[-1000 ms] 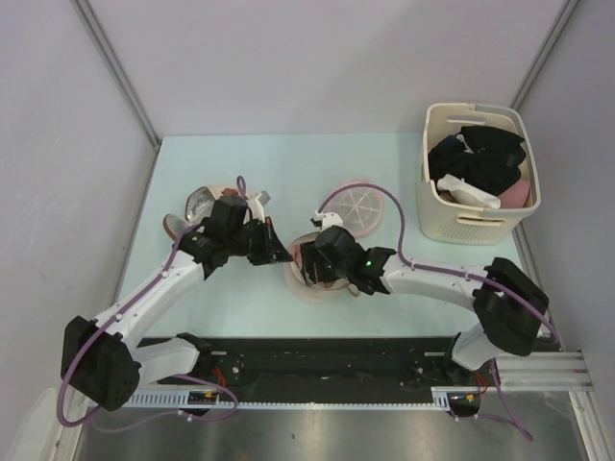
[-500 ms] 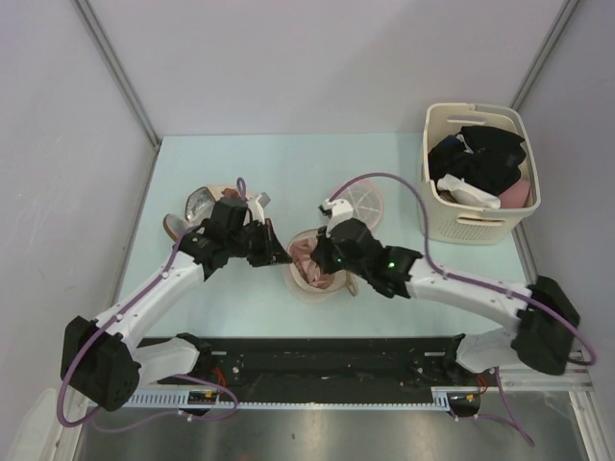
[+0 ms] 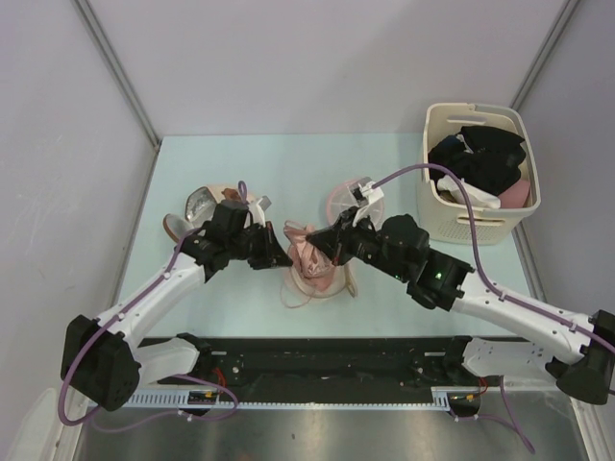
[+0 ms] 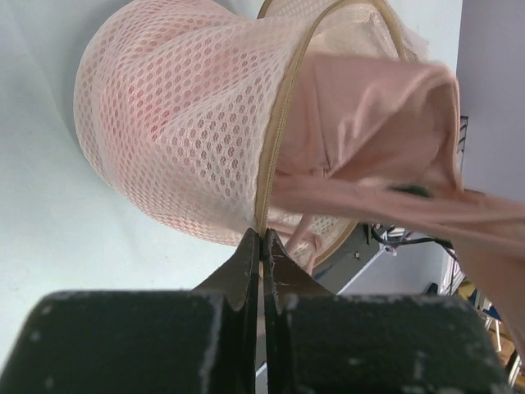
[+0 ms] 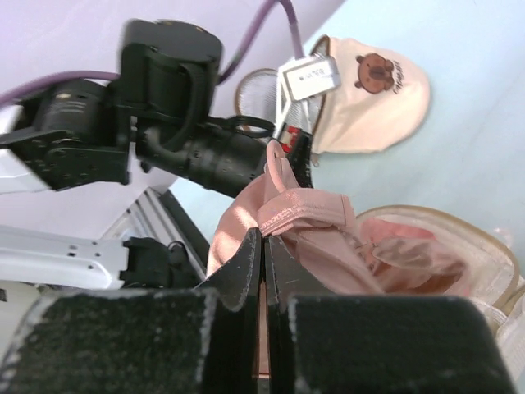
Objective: Unzip the laundry bag and remove the bra
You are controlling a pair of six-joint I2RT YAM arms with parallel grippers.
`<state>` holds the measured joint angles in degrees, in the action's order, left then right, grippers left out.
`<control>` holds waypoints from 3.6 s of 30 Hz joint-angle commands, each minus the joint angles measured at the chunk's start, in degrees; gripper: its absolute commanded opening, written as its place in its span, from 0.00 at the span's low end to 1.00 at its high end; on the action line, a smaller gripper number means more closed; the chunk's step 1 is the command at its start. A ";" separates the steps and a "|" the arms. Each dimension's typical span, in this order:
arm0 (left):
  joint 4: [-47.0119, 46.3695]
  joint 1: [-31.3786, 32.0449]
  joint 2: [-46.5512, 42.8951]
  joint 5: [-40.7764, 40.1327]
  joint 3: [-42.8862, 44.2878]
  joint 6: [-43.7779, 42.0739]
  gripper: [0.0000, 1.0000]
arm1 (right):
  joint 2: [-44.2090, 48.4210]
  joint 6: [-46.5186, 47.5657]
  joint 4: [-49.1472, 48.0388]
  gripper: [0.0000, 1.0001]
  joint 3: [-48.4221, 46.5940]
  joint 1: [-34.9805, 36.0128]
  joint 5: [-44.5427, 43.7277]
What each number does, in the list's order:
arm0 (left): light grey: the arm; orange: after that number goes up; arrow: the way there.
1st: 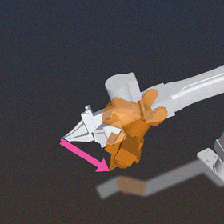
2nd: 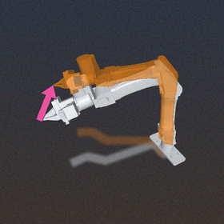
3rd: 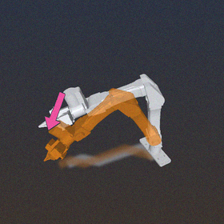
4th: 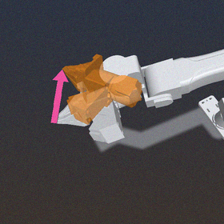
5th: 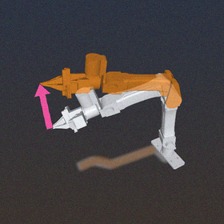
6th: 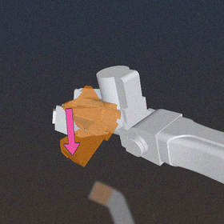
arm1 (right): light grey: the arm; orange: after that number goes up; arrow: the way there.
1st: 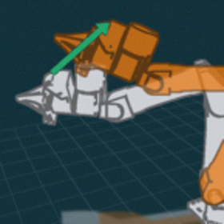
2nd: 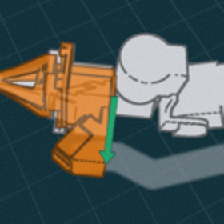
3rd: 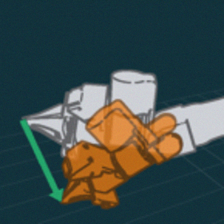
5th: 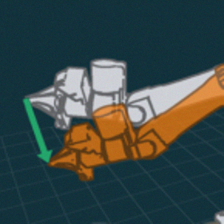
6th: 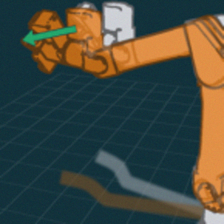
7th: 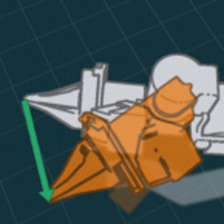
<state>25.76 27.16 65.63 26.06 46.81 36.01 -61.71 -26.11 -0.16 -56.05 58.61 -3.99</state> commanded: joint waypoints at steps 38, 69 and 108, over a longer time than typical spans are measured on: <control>0.69 0.35 -1.38 0.83 -0.84 -1.38 0.00 | -29.50 11.25 -11.35 0.00 -31.83 -67.40 -2.69; -0.01 0.35 -0.85 1.62 -0.49 -4.02 0.00 | -23.64 4.40 5.77 0.86 -33.77 -64.24 8.55; -0.97 0.35 -3.66 1.53 -2.07 -2.70 0.00 | -35.39 -4.57 4.81 0.76 -3.36 -0.34 -13.32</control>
<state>25.39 27.16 64.29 26.63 44.66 34.17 -91.70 -30.06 5.19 -56.12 58.48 -10.76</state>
